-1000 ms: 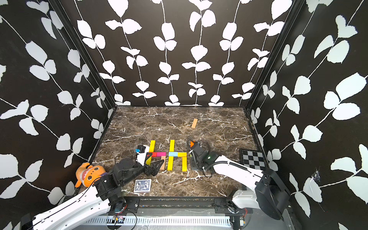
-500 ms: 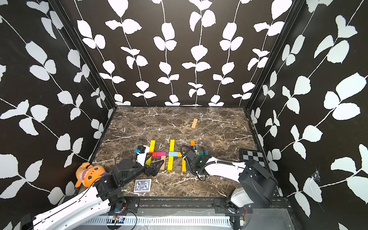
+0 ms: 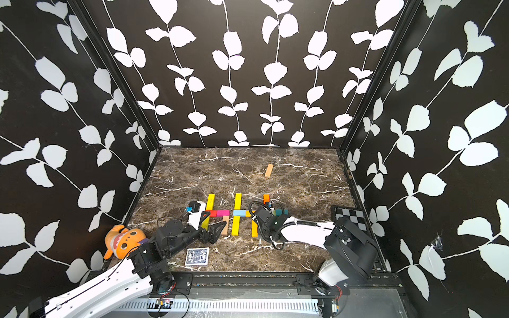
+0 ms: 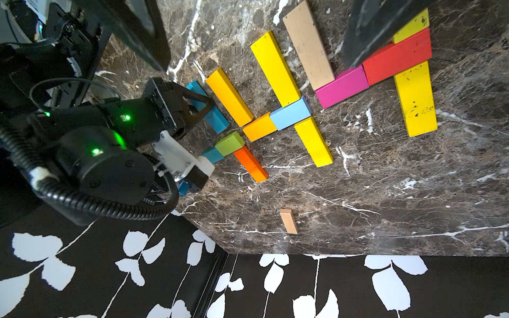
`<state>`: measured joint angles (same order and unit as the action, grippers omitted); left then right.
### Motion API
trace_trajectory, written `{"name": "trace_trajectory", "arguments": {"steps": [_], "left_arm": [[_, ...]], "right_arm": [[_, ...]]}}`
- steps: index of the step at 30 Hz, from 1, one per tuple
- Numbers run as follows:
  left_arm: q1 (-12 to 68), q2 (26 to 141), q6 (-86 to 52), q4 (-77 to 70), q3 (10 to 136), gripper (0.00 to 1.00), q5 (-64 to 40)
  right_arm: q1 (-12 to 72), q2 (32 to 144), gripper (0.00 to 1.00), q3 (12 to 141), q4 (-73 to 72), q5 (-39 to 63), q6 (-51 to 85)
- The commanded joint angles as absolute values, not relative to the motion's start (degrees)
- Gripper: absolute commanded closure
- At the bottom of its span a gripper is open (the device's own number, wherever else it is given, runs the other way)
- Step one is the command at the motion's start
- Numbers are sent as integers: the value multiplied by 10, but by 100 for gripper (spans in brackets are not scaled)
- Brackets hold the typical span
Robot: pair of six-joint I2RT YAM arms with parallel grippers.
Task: Assemble the letter h with building blocks
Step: Assemble the building block at the center of the board.
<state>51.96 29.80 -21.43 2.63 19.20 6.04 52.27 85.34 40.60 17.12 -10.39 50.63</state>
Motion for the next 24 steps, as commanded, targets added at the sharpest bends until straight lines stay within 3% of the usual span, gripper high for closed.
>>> {"name": "trace_trajectory", "arguments": {"steps": [1,24], "left_arm": [[518,292,-213,19,182,1,63],[518,294,-211,18,177,1,66]], "right_arm": [[516,860,75,411,173,-117,521],[500,886,74,424,160,-101,516]]}}
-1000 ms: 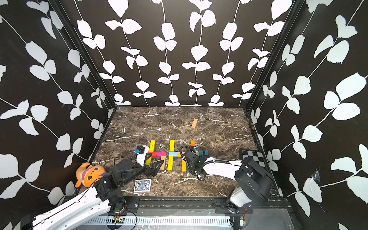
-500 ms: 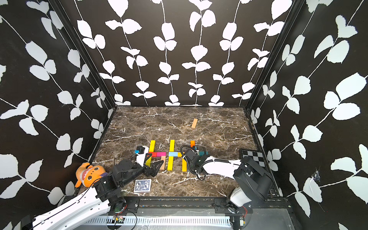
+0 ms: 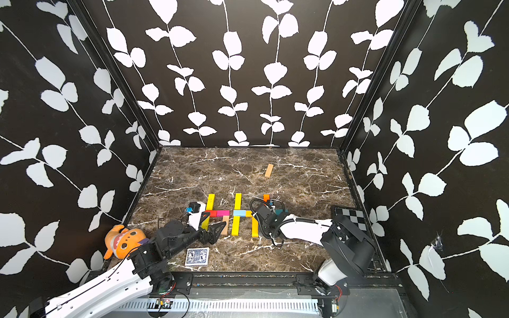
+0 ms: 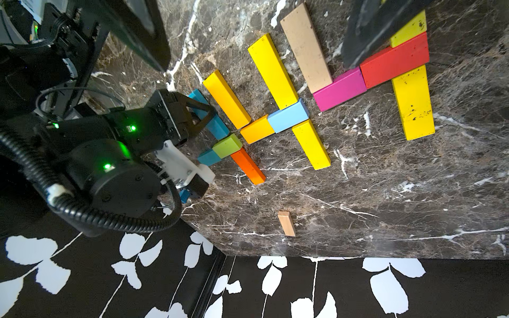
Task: Assemble the letter h with building blocks
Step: Assemble the building block at the center of the board.
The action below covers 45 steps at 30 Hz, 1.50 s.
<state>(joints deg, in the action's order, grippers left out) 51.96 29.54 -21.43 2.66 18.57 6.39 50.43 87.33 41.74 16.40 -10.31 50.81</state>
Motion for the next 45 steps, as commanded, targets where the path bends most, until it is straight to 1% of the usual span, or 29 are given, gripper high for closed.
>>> {"name": "trace_trajectory", "arguments": {"steps": [1,19,34,45], "left_arm": [[518,294,-212,17,178,1,66],[518,297,-209,16,176,1,69],[518,303,-209,14,176,1,68],[518,305,-210,12,176,1,68]], "right_arm": [[500,887,74,425,159,-100,516],[498,899,72,428,164,-105,523],[497,894,60,424,166,-110,526],[497,884,56,429,174,-119,522]]}}
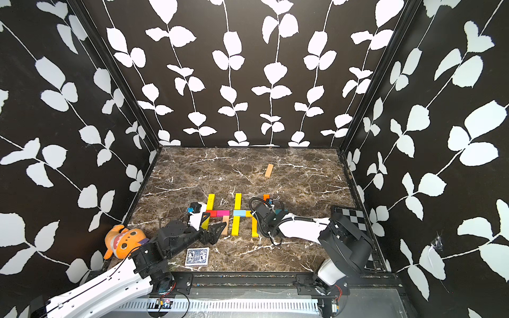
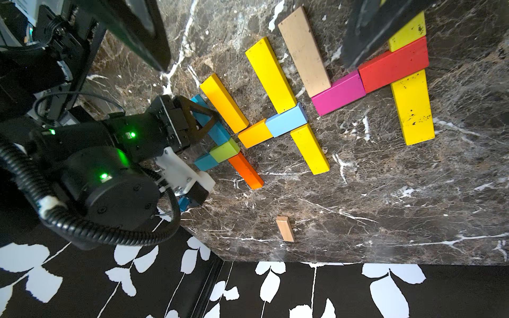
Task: Assemble the letter h with building blocks
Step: Assemble the building block at the center of the board.
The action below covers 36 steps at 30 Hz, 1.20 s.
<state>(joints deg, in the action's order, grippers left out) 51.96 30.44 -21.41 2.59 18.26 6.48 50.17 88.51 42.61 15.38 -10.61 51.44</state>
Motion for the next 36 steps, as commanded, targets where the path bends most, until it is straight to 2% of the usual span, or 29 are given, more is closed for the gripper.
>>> {"name": "trace_trajectory", "arguments": {"steps": [1,15,18,21,23,29,36], "left_arm": [[518,305,-210,12,177,1,68],[518,306,-214,12,175,1,68],[518,304,-213,12,176,1,67],[518,300,-213,11,176,1,68],[518,301,-212,11,177,1,68],[518,322,-214,9,189,1,57],[518,334,-226,13,193,1,53]], "right_arm": [[497,881,55,430,177,-122,521],[498,839,50,451,198,-136,504],[498,813,44,466,209,-136,497],[491,792,32,488,225,-156,485],[473,795,28,517,233,-167,464],[370,930,23,635,203,-138,448],[290,1162,20,869,226,-110,441]]}}
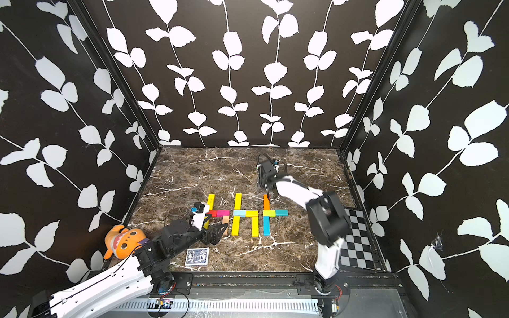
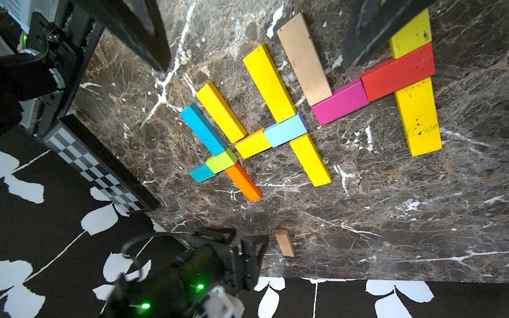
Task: Assemble the letter h with building blocks
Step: Assemble the building block at the center of the board, then pick up the building block from the center of the board.
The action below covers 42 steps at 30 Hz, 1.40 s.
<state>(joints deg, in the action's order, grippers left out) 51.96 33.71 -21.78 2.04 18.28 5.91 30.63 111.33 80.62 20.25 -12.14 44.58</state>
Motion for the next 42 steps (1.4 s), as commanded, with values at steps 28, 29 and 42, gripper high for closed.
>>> {"name": "trace_trajectory", "arguments": {"steps": [28,29,42], "left_arm": [[518,325,-242,33,200,1,48],[518,325,-242,33,201,1,47],[518,348,-241,33,208,1,48]], "right_arm": [[235,1438,41,1247,419,-117,353],[236,1446,44,1262,435,-124,349],[231,1394,76,1167,342,-91,298]]}}
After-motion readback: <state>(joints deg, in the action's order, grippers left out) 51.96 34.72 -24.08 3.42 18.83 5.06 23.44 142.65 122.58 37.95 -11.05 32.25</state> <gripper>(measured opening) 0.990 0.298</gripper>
